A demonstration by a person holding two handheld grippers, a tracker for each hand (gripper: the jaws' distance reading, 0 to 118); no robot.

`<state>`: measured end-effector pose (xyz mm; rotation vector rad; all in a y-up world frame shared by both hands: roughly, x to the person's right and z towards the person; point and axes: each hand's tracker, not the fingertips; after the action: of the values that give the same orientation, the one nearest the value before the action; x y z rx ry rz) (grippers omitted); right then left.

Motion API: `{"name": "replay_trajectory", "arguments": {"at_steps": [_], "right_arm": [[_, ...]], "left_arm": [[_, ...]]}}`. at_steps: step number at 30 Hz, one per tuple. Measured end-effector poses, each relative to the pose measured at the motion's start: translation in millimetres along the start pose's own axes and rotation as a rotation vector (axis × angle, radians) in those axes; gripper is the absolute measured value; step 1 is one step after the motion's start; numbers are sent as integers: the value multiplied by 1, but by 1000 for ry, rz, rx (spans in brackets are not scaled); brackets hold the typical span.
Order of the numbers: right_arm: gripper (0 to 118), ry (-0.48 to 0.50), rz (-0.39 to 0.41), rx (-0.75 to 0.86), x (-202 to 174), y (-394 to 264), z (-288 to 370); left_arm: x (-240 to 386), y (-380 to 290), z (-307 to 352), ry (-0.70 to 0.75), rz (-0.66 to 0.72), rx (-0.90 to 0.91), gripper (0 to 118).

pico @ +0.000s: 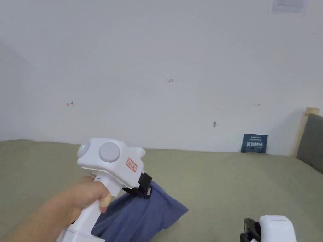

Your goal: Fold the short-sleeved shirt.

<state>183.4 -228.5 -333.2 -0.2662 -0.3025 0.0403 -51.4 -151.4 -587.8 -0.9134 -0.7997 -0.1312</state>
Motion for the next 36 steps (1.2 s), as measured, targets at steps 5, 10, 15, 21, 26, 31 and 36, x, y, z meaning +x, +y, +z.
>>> {"name": "replay_trajectory", "arguments": {"at_steps": [5,10,15,21,26,31,36], "right_arm": [[0,-98,-15,-41,47,-5,16],[0,-155,-35,-58,73,-8,26],[0,-168,-43,-57,82,-12,31],[0,-92,-40,-34,74,-6,33],[0,-26,-57,-1,61,8,34],[0,8,-66,6,45,13,28],[0,36,-91,-6,32,4,27]], "left_arm": [[72,11,-69,-169,-67,-76,2],[125,-19,-129,-228,-167,-182,2],[124,-53,-165,-210,-104,-222,91],[76,-59,-91,-139,29,-126,95],[28,-95,34,119,47,265,74],[5,-171,98,393,142,512,0],[-7,-234,109,493,189,546,0]]}}
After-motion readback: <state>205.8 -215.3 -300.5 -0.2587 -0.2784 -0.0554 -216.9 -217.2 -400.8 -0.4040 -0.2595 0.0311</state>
